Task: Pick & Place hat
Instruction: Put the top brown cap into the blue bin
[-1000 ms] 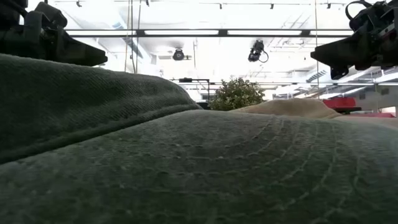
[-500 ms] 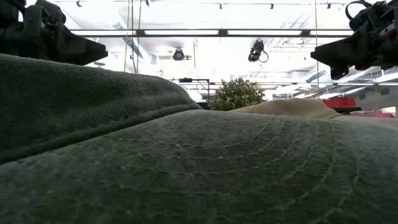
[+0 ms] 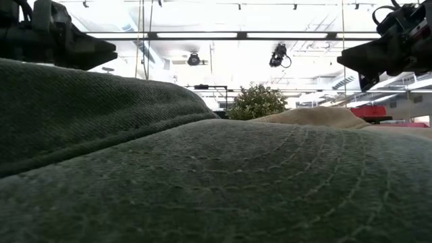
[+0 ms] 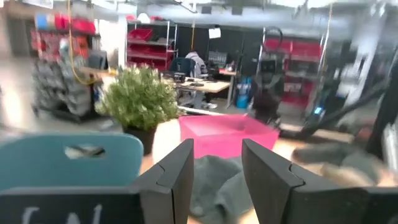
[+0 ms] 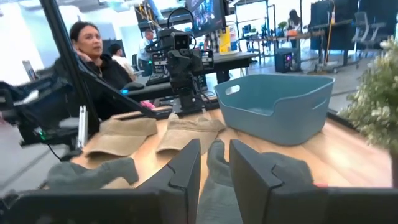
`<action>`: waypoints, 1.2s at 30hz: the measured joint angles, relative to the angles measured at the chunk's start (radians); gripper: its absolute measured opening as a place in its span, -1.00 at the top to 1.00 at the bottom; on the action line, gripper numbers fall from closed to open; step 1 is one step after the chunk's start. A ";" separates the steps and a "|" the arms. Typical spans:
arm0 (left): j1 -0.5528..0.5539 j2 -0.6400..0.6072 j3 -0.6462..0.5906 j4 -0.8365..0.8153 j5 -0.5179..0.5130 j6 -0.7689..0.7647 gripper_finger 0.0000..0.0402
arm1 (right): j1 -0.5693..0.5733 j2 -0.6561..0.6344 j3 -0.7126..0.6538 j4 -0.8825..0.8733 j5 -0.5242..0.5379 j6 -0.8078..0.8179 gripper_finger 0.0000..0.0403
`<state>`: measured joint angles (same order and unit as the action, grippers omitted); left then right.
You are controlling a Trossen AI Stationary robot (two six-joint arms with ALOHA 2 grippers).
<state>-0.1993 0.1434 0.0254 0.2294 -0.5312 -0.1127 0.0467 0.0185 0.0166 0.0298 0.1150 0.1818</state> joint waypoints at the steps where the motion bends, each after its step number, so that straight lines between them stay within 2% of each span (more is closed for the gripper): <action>1: 0.000 0.010 0.022 -0.017 0.017 -0.024 0.31 | 0.000 0.000 0.000 0.000 0.000 0.009 0.55; 4: -0.001 0.051 0.129 -0.131 0.061 -0.079 0.31 | 0.000 0.000 0.000 0.000 0.008 0.020 0.55; 8: 0.000 0.183 0.329 -0.443 0.066 -0.193 0.31 | 0.000 0.000 0.000 0.001 0.008 0.020 0.55; 12: 0.000 0.366 0.508 -0.738 0.074 -0.405 0.31 | 0.000 0.000 0.000 0.002 0.008 0.023 0.55; 14: -0.001 0.466 0.560 -0.819 0.113 -0.519 0.31 | 0.000 0.000 0.000 0.001 0.008 0.025 0.55; 20: -0.006 0.752 0.581 -0.841 0.300 -0.746 0.31 | 0.000 0.000 0.000 0.001 0.008 0.017 0.55; 25: -0.032 0.915 0.581 -0.808 0.307 -0.829 0.31 | 0.000 0.000 0.000 0.000 0.008 0.016 0.55; 32: -0.064 1.005 0.581 -0.774 0.305 -0.970 0.31 | 0.000 0.000 0.000 0.000 0.008 0.011 0.55; 36: -0.081 1.055 0.581 -0.773 0.247 -0.984 0.31 | 0.000 0.000 0.000 0.000 0.008 -0.026 0.55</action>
<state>-0.2804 1.1981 0.6067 -0.5432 -0.2843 -1.0969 0.0467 0.0185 0.0166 0.0299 0.1230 0.1558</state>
